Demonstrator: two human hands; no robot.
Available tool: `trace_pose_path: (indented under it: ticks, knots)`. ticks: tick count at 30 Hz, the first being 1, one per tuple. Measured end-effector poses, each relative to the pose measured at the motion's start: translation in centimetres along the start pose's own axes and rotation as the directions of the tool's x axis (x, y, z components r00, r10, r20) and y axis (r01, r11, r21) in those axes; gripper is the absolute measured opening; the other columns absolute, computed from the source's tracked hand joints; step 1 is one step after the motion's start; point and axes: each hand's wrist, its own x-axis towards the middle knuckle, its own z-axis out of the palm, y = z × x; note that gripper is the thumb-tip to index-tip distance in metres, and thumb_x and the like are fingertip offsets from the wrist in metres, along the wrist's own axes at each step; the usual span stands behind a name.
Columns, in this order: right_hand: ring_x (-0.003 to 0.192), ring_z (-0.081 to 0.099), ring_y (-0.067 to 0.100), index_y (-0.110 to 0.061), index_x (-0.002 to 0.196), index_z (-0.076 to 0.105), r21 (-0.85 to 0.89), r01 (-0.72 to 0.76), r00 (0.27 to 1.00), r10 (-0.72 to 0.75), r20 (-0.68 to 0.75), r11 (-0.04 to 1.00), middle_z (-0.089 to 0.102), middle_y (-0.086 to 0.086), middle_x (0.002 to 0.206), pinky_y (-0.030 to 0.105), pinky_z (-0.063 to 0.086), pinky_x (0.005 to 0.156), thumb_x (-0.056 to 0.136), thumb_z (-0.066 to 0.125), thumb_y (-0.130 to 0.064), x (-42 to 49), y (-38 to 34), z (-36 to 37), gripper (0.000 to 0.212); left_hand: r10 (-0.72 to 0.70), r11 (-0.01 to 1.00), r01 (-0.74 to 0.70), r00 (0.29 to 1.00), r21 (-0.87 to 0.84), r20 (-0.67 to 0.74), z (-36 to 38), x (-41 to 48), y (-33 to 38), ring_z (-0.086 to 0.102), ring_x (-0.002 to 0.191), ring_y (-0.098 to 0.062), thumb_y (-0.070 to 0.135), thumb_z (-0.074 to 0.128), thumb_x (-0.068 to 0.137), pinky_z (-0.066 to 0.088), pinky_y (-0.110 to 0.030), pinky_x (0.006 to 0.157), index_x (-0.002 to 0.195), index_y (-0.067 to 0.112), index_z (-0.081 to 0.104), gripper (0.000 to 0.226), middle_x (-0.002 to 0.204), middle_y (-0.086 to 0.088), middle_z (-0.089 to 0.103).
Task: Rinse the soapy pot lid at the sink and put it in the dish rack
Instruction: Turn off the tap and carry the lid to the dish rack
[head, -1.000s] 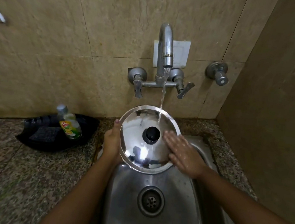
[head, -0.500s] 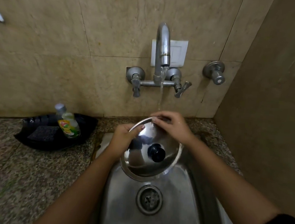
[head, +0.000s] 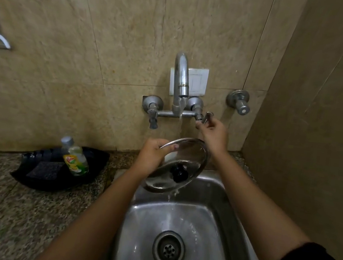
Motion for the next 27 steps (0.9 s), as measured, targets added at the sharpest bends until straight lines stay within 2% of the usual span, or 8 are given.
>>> trace_pose_path:
  ticks: [2,4,9,11,13,17,20,27]
  knots:
    - [0.080,0.058,0.018,-0.018,0.085,0.064,-0.138,0.099,0.994,-0.105,-0.040,0.985,0.061,0.005,0.089,0.032,0.046,0.070,0.084,0.069,-0.027,0.1,-0.2,0.4,0.010,-0.003,1.000,0.002,1.000,-0.008,-0.024,-0.1,-0.3,-0.1,0.043,0.055,-0.025,0.020,0.065,0.087,0.036,-0.033,0.055,0.071,0.005,0.066,0.022,0.064,-0.017,0.049]
    - [0.088,0.057,0.017,-0.012,0.106,0.066,-0.308,0.180,0.979,-0.200,-0.036,0.934,0.057,0.006,0.105,0.031,0.047,0.076,0.087,0.066,-0.023,0.0,-0.5,0.6,0.023,0.017,1.000,-0.018,0.998,-0.015,-0.065,-0.4,-0.6,-0.2,0.045,0.056,-0.023,0.019,0.064,0.088,0.039,-0.028,0.054,0.069,0.013,0.066,0.020,0.064,-0.016,0.051]
    - [0.090,0.059,0.019,-0.016,0.122,0.056,-0.499,0.242,0.966,-0.257,0.041,0.832,0.052,0.006,0.113,0.032,0.050,0.076,0.094,0.055,-0.028,-1.5,-1.1,-0.2,0.031,0.079,0.995,-0.088,0.981,-0.042,-0.176,-1.5,-1.6,-1.3,0.056,0.064,-0.023,0.017,0.065,0.087,0.045,-0.030,0.063,0.080,-0.006,0.072,0.025,0.069,-0.016,0.063]
    - [0.088,0.058,0.015,-0.023,0.135,0.046,-0.403,0.259,0.965,-0.222,0.137,0.878,0.054,0.001,0.109,0.029,0.050,0.072,0.097,0.047,-0.032,-3.3,-0.6,-1.2,0.039,0.076,0.991,-0.098,0.971,-0.090,-0.228,-2.0,-2.2,-1.7,0.067,0.070,-0.023,0.016,0.067,0.086,0.052,-0.031,0.069,0.083,-0.001,0.074,0.019,0.075,-0.016,0.072]
    - [0.093,0.059,0.008,-0.026,0.141,0.038,-0.160,0.129,0.959,-0.082,0.273,0.979,0.058,-0.007,0.107,0.020,0.046,0.070,0.099,0.042,-0.037,-5.8,0.0,-2.4,0.044,0.072,0.982,-0.120,0.951,-0.143,-0.301,-2.5,-3.0,-2.0,0.068,0.070,-0.021,0.014,0.068,0.084,0.054,-0.034,0.070,0.085,0.005,0.075,0.011,0.077,-0.016,0.073]
    - [0.112,0.060,0.012,-0.024,0.120,0.060,0.142,-0.069,0.889,-0.004,0.458,0.987,0.066,-0.006,0.115,0.027,0.048,0.091,0.098,0.046,-0.028,-9.3,3.0,-3.6,0.026,0.097,0.962,-0.195,0.899,-0.192,-0.427,-3.4,-4.1,-3.1,0.060,0.056,-0.014,0.011,0.068,0.083,0.050,-0.027,0.056,0.075,0.013,0.074,0.010,0.059,-0.004,0.067]
    - [0.113,0.061,0.020,-0.022,0.115,0.061,0.212,-0.106,0.906,0.007,0.424,0.972,0.067,0.002,0.116,0.039,0.048,0.098,0.096,0.050,-0.014,-10.2,4.1,-3.8,0.023,0.070,0.928,-0.230,0.879,-0.292,-0.471,-3.7,-4.5,-3.5,0.059,0.052,-0.009,0.009,0.067,0.084,0.049,-0.022,0.052,0.073,0.016,0.075,0.015,0.055,0.004,0.067]
    - [0.080,0.063,0.035,-0.006,0.098,0.059,0.330,-0.010,0.969,-0.072,0.236,0.944,0.062,0.020,0.086,0.037,0.054,0.072,0.100,0.042,-0.013,-13.0,0.1,-3.8,0.018,-0.006,0.901,-0.184,0.900,-0.393,-0.435,-4.3,-6.5,-5.1,0.070,0.069,-0.004,0.010,0.063,0.088,0.055,-0.018,0.066,0.079,0.019,0.075,0.018,0.070,0.006,0.076]
